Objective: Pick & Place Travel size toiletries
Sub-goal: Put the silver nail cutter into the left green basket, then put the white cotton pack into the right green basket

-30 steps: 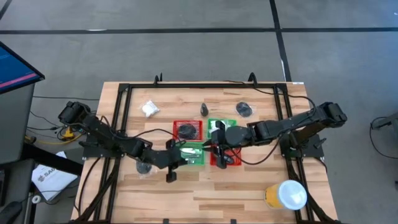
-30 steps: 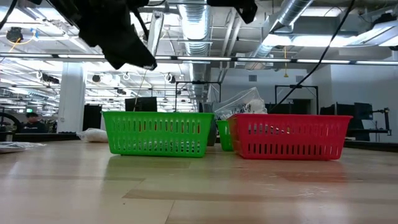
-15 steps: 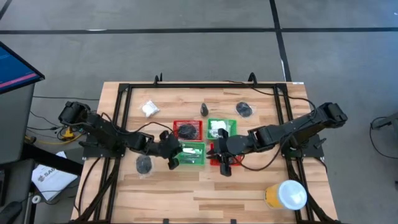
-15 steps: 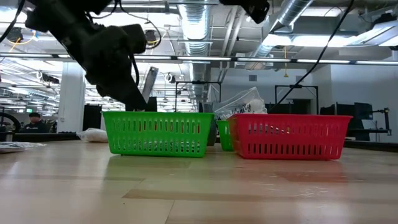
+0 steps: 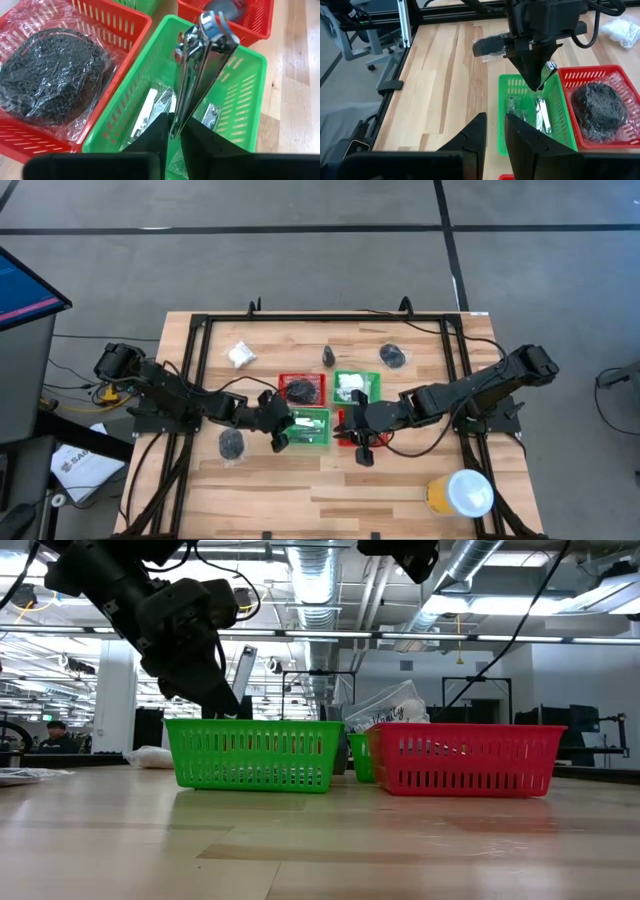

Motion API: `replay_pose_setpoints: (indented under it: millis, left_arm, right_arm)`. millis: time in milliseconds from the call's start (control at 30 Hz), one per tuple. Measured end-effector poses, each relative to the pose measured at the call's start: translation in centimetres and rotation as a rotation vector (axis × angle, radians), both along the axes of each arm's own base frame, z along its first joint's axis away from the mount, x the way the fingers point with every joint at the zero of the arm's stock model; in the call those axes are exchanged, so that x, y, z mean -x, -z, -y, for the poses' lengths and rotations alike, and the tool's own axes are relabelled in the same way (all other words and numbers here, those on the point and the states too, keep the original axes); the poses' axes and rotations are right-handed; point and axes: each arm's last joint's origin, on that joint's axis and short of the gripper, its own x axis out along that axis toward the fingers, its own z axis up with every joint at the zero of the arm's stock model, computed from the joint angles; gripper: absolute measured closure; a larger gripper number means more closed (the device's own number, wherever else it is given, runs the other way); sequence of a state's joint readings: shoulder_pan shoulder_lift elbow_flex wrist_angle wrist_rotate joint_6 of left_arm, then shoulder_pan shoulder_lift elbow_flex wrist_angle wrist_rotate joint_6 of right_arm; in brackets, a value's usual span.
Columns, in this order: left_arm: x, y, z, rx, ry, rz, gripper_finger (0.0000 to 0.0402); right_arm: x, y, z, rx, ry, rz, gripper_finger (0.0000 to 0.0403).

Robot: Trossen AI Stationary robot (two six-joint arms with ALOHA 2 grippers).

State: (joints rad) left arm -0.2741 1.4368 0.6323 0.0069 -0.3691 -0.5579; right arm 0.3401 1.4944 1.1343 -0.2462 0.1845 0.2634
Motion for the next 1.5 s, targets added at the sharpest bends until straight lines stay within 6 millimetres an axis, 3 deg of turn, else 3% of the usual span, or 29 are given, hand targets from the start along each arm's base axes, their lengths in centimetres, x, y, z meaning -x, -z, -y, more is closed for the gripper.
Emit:
replay_pose_setpoints:
  millis: [267,600,900,1233,1500]
  left_arm:
    - [0.0,0.0,0.0,0.0,0.0,0.005,0.0328]
    - [-0.1,-0.2,-0.4,-0.09,-0.052,0.021,0.0326]
    - [1.1,-3.0,-1.5,-0.113,-0.074,0.089,0.0326]
    - [4.4,-5.0,-4.9,-0.176,-0.272,0.007,0.0326]
    - [6.4,-3.8,-7.9,-0.194,-0.43,-0.224,0.0326]
  right_arm:
    - [0.0,0.0,0.0,0.0,0.0,0.0,0.0342]
    - [-0.3,0.3,-0.1,0.003,0.0,-0.004,0.0342]
    - [-1.3,2.2,-0.3,0.027,-0.002,-0.051,0.0342]
    - [-1.9,2.8,-0.4,0.018,0.007,-0.05,0.0342]
    - [-1.9,2.7,-0.4,0.016,0.007,-0.042,0.0342]
